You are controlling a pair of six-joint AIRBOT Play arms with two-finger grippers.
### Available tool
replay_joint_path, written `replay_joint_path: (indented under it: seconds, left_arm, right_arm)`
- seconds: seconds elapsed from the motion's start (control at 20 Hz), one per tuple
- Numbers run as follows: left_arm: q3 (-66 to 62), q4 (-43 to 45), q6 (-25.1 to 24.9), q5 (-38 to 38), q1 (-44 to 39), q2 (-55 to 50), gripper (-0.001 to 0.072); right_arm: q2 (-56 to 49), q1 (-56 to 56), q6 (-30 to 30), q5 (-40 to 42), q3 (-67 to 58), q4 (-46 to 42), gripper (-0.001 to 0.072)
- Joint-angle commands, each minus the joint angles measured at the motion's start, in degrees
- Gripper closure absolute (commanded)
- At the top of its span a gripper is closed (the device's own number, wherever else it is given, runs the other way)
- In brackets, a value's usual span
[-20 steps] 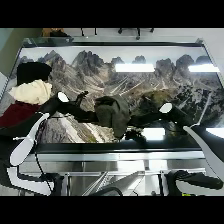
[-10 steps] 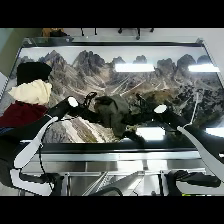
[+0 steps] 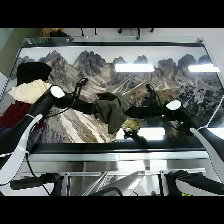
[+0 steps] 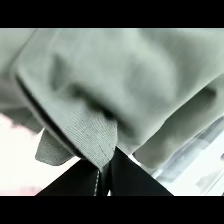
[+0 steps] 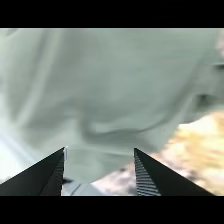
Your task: Fold the shirts.
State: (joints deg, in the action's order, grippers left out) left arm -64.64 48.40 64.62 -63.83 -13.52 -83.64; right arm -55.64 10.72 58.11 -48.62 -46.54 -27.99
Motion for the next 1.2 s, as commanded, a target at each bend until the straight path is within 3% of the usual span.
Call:
replay_joint_path:
  seconds: [0.0, 0.35, 0.6, 0.65, 0.7, 0.85, 0.95, 1.15]
  left_arm:
    - [4.7, 0.1, -0.1, -2.3, 3.5, 2.8, 0.0691]
    - [9.8, 0.1, -2.4, -3.7, 11.2, 4.0, 0.0691]
    - [9.7, 0.0, -3.1, -3.0, 12.3, 4.0, 0.0691]
    - [9.7, -0.1, -3.1, -3.0, 12.3, 4.0, 0.0691]
    - [9.7, -0.1, -3.1, -3.0, 12.3, 4.0, 0.0691]
    - [9.7, -0.1, -3.1, -3.1, 12.3, 4.0, 0.0691]
    - [9.7, -0.2, -3.1, -3.4, 12.3, 4.0, 0.0691]
    - [5.2, -0.6, -2.9, -8.8, 12.3, 5.0, 0.0691]
  right_arm:
    - [-3.4, -4.3, 0.9, 2.4, 0.0, -0.3, 0.0235]
    - [-14.6, -4.5, 0.1, 3.0, 0.0, 6.6, 0.0236]
    - [-16.5, -0.2, -9.6, 3.7, -0.1, 17.2, 0.0238]
    - [-16.6, 0.5, -9.6, 3.7, -0.1, 17.3, 0.0261]
    - [-16.6, 0.9, -10.0, 3.6, -0.1, 17.3, 0.0368]
    - [-16.6, 2.1, -10.2, 3.3, -0.1, 17.3, 0.0393]
    - [-16.5, 2.5, -10.4, 3.1, -0.1, 17.3, 0.0663]
    - [-10.8, 1.0, -11.9, -3.7, -2.3, 18.4, 0.0688]
